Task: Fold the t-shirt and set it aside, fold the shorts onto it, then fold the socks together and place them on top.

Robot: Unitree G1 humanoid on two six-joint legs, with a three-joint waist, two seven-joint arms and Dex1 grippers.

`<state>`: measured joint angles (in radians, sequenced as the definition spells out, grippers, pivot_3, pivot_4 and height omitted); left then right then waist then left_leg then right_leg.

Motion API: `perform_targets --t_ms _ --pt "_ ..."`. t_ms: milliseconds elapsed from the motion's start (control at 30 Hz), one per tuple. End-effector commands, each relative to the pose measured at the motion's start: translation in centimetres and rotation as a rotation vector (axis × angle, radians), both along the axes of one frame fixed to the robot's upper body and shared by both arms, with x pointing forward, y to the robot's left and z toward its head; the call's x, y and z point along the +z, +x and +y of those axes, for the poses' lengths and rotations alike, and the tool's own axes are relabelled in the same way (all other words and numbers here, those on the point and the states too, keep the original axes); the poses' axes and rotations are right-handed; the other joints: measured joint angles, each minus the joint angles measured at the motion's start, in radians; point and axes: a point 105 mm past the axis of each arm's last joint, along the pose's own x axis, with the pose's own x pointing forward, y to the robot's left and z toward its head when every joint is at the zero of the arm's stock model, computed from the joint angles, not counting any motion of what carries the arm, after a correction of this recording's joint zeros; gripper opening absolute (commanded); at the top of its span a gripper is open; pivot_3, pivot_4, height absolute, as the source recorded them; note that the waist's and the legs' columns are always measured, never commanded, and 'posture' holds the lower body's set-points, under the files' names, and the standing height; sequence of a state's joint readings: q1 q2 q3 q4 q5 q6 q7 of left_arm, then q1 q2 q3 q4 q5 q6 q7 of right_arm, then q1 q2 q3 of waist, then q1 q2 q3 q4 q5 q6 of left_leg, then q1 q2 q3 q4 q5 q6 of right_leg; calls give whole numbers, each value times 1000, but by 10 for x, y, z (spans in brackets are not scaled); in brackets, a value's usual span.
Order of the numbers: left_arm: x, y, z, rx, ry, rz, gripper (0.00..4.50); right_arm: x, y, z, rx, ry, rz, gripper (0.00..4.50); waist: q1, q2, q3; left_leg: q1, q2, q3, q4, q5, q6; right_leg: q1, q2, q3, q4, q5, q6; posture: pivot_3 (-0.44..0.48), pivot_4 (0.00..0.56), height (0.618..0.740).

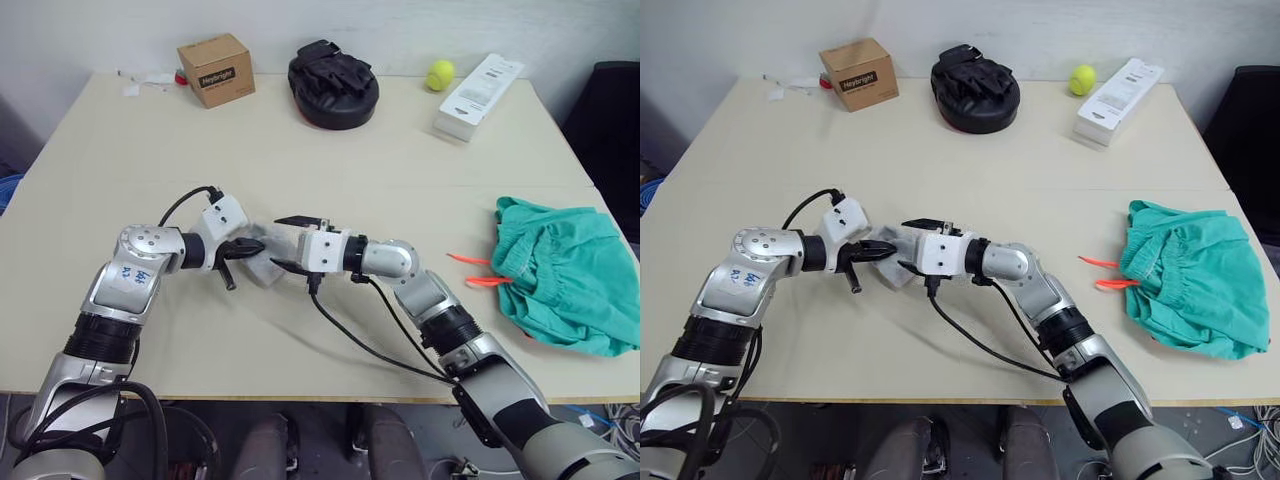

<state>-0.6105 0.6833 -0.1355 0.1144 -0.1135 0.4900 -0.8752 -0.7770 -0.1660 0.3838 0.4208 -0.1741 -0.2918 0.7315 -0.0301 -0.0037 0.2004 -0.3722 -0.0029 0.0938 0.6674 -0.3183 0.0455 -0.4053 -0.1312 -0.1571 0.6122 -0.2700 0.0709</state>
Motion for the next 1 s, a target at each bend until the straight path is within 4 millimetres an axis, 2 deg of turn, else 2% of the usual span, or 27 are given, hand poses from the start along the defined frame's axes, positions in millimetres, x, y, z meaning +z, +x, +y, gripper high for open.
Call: perform_targets --t_ms 33,167,200,400,500,700,800,900,1000 --pt "2 4 6 35 -16 -19 0 9 2 13 -5 24 19 1690 0 0 0 0 0 0 0 0 0 0 0 0 0 0 0 0 150 740" --pt "1 7 8 54 -22 -19 0 -7 9 18 -39 -31 76 251 0 0 0 -1 0 0 0 0 0 -2 0 0 1 0 0 0 150 740" --pt "1 8 10 62 -25 -20 0 -13 12 18 -54 -47 93 58 0 0 0 -1 0 1 0 0 0 -2 0 0 1 0 0 0 150 740" --pt "-3 16 16 107 -34 -24 0 -44 21 11 -103 -155 149 58 -1 0 0 -1 0 1 0 0 0 -2 0 0 2 0 0 0 150 740" --pt "-6 19 18 118 -35 -20 0 -54 18 -2 -102 -197 155 58 -1 -1 0 0 -1 1 0 1 -1 -2 0 1 3 0 0 0 150 740" --pt "-8 20 16 113 -43 -11 0 -44 20 -35 -163 -172 134 58 3 -1 -1 0 -1 1 1 1 -1 -2 -2 1 5 0 0 0 150 740" --pt "-10 20 14 104 -51 -5 0 -29 12 -46 -165 -93 177 58 3 -1 -1 0 -1 1 1 1 -1 -2 -2 1 5 0 0 0 150 740" --pt "-11 19 10 93 -60 1 0 -12 3 -55 -175 32 343 58 4 -1 -1 0 -1 1 1 1 -1 -2 -2 1 5 0 0 0 150 740" --pt "-12 17 7 84 -65 4 0 -10 -6 -65 -211 119 584 664 4 -1 -1 0 -1 0 0 1 -1 -2 -2 0 5 0 0 0 150 740"
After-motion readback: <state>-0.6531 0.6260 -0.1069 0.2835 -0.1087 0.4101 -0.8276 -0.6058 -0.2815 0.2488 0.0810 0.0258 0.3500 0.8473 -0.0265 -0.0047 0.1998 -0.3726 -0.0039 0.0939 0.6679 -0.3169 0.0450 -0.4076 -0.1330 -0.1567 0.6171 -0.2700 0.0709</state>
